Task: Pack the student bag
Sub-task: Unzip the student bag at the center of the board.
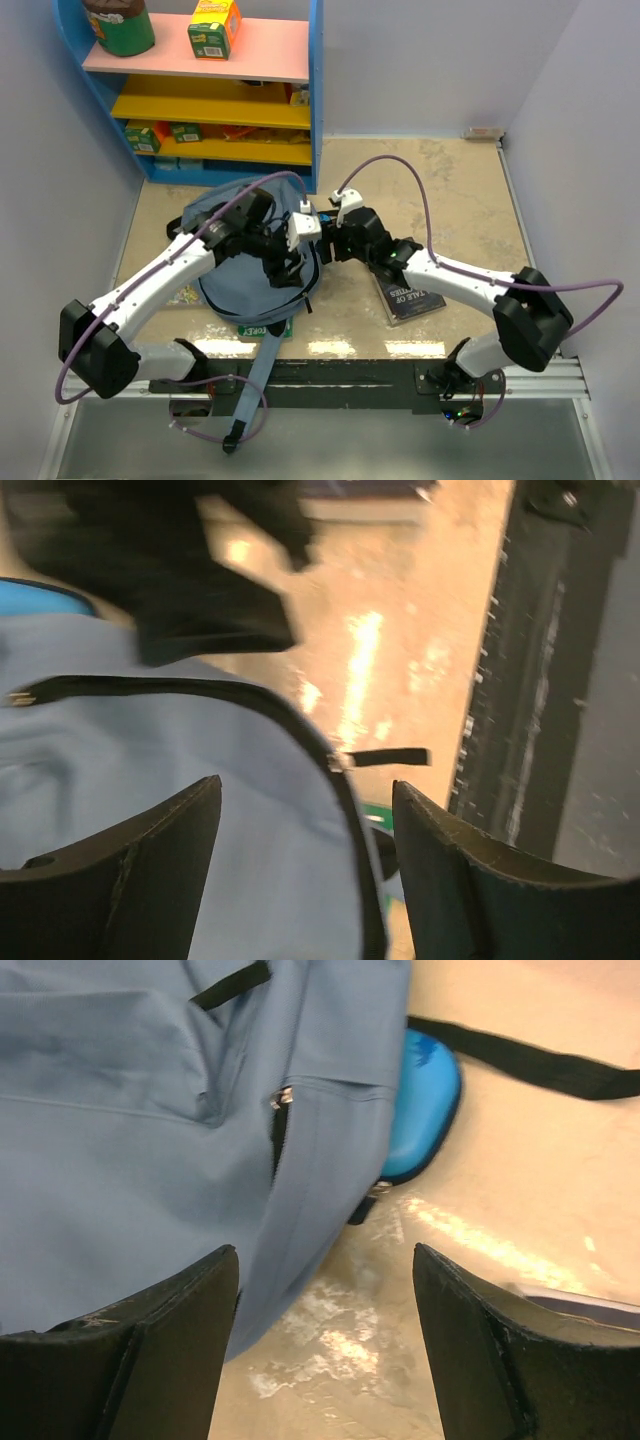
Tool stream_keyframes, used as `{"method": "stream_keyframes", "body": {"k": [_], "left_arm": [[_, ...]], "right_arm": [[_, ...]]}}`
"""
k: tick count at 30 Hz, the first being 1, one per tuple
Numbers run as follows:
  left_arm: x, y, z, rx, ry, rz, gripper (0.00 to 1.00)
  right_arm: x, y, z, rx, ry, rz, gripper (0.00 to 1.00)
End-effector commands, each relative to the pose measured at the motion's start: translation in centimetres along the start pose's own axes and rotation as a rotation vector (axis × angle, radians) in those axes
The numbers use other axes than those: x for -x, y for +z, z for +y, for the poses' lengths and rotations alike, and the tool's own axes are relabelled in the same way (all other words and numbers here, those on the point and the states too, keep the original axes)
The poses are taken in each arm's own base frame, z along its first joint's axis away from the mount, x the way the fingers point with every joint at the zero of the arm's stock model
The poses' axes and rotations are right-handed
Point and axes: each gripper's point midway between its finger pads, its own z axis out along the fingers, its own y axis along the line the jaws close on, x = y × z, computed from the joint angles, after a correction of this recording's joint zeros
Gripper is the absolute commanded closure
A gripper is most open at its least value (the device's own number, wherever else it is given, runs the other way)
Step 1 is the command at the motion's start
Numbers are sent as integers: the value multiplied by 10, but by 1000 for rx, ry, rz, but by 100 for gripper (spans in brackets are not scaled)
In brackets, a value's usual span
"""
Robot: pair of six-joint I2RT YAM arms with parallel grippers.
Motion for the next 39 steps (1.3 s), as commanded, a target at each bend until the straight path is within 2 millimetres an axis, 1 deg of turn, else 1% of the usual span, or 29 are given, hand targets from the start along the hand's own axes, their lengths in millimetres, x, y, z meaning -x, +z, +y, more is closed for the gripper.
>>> {"method": "stream_keyframes", "body": {"k": [1, 3, 4, 6, 7, 10, 11, 13, 14, 15, 16, 18, 19, 20, 23, 28, 31, 34, 35, 37, 39], "left_arm": [[-10, 6, -39, -99, 110, 5, 26], [-17, 9, -41, -111, 149, 23, 26], [-18, 11, -44, -122, 166, 28, 26], [-26, 16, -48, -154, 225, 47, 26], [-29, 19, -52, -171, 253, 58, 26], [-41, 26, -56, -195, 365, 114, 26], [-46, 28, -52, -186, 412, 140, 26], [-50, 32, -54, -193, 470, 167, 28], [-52, 35, -50, -191, 512, 186, 28], [-54, 37, -50, -197, 537, 203, 28], [-55, 40, -51, -204, 569, 216, 27], [-56, 44, -43, -181, 632, 248, 27], [-55, 47, -45, -180, 664, 260, 27], [-55, 49, -38, -158, 691, 281, 27], [-53, 52, -33, -142, 737, 293, 27], [-48, 57, -29, -110, 780, 275, 32], [-50, 62, -24, -84, 793, 276, 35], [-55, 70, -24, -98, 812, 288, 37], [-62, 72, -25, -111, 814, 305, 39], [-67, 76, -30, -128, 841, 322, 41], [-69, 79, -32, -139, 845, 326, 46]], "right_arm": [[23, 7, 28, 105, 60, -35, 26], [18, 12, 32, 130, 72, -15, 26], [10, 18, 33, 133, 74, 9, 26], [5, 23, 36, 152, 92, 26, 27], [-1, 28, 36, 151, 96, 46, 27], [-7, 36, 36, 154, 108, 73, 28], [-9, 38, 36, 150, 111, 80, 29], [-8, 41, 36, 148, 124, 81, 31], [-10, 43, 35, 146, 129, 83, 33], [-10, 43, 39, 164, 137, 90, 34], [-11, 43, 41, 170, 141, 93, 36], [-10, 44, 42, 176, 153, 90, 40], [-10, 44, 43, 178, 156, 89, 41], [-9, 44, 44, 182, 159, 88, 44], [-7, 44, 45, 188, 169, 82, 48], [-11, 45, 48, 209, 179, 88, 55], [-15, 46, 50, 220, 179, 97, 58], [-17, 45, 51, 227, 181, 103, 60], [-16, 44, 50, 228, 181, 97, 61], [-19, 44, 48, 223, 183, 102, 63], [-18, 44, 46, 223, 189, 97, 65]]}}
